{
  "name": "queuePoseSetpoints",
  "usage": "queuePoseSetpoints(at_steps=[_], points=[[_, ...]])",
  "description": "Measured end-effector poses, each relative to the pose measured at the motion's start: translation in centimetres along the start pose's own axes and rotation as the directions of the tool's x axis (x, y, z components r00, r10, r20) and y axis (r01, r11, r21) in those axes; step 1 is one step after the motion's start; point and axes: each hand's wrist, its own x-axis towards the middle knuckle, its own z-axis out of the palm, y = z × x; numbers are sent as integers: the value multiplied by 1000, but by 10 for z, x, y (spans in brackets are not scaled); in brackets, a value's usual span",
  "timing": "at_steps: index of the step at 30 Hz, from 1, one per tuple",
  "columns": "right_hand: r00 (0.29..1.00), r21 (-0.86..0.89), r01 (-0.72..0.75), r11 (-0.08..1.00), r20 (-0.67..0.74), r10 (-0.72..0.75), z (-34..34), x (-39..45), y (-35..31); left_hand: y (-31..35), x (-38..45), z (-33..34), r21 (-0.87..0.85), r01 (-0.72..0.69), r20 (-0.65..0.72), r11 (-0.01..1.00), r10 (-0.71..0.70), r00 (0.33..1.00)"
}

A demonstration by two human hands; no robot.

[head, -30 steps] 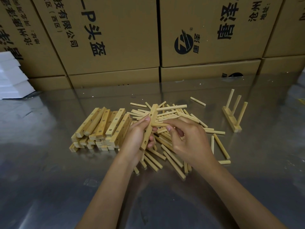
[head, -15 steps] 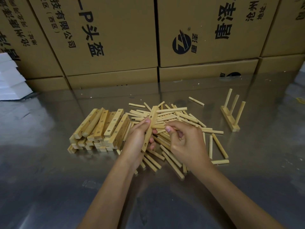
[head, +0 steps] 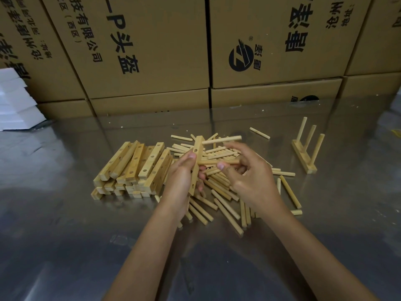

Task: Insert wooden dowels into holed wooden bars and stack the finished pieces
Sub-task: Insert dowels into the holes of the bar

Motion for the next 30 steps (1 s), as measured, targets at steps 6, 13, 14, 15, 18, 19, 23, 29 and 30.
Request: queuePoseSetpoints(at_steps=[6, 13, 14, 15, 18, 19, 23, 29, 30], points=[[958, -216, -100, 971, 243, 153, -13, 5, 0, 9, 9, -19, -192, 37, -104, 981, -58, 993], [747, -624, 66, 779, 548, 376, -9, -6, -2, 8, 11, -19, -221, 56, -106, 974, -81, 991], [746, -624, 65, 779, 549, 378, -10, -5, -1, 7, 10, -19, -220, 56, -102, 974, -80, 992], [744, -615, 65, 786, 554, 373, -10, -5, -1, 7, 10, -18, -218, 55, -98, 974, -78, 992], [763, -557, 43, 830, 554, 332, -10, -7, -1, 6, 9, -16, -219, 51, -93, 974, -73, 993], [791, -515, 15, 857, 531, 305, -9, -6, -2, 5, 9, -16, -221, 51, -95, 974, -74, 993], [894, -154, -128, 980, 410, 181, -6, -3, -9, 4, 8, -14, -238, 62, -83, 969, -84, 993], [936, -157, 145, 977, 343, -84, 10, -14, -15, 4, 7, -9, -284, 67, -26, 956, -77, 997], [936, -182, 176, 967, 334, -108, 10, -14, -15, 3, 8, -8, -277, 64, -23, 959, -73, 997]])
